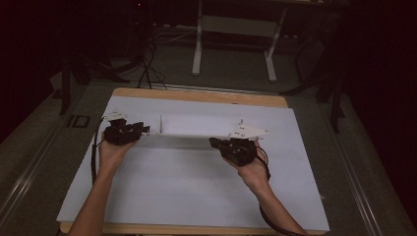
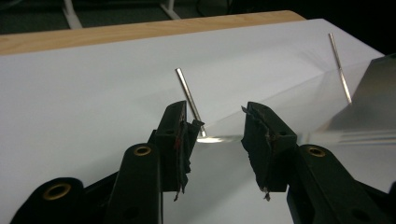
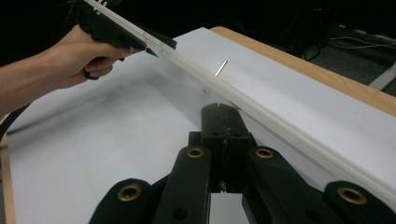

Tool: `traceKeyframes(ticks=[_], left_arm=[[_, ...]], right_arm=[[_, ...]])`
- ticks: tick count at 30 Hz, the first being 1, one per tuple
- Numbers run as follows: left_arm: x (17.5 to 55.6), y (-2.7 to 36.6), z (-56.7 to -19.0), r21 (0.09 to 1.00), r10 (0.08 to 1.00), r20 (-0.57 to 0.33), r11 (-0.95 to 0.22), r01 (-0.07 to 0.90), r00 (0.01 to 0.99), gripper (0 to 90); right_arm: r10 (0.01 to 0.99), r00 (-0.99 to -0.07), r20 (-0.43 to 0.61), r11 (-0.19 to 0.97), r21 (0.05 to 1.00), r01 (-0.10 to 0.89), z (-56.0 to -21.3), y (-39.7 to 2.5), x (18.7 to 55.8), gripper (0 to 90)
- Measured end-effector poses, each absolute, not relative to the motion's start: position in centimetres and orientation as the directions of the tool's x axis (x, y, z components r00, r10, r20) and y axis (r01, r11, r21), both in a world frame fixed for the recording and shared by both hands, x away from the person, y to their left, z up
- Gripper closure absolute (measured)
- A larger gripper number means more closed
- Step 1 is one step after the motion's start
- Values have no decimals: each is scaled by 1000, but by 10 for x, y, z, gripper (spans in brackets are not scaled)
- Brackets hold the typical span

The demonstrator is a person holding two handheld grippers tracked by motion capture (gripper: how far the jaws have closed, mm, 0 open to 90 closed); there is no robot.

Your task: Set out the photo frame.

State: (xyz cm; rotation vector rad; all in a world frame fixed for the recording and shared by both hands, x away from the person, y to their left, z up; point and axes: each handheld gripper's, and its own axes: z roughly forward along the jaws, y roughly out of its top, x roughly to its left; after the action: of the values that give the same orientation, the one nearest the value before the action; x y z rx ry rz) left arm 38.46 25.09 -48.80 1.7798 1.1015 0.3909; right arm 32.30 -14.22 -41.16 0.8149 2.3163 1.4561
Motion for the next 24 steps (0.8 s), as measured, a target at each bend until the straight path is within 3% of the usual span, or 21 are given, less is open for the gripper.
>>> traceKeyframes(ticks=[12, 24], left_arm=[[371, 241, -486, 862, 798, -55, -265, 431, 601, 521], [384, 224, -483, 882, 746, -46, -281, 377, 665, 482]], right_arm=[[614, -786, 71, 314, 892, 325, -405, -144, 338, 900], [639, -766, 68, 298, 896, 328, -397, -148, 353, 900]])
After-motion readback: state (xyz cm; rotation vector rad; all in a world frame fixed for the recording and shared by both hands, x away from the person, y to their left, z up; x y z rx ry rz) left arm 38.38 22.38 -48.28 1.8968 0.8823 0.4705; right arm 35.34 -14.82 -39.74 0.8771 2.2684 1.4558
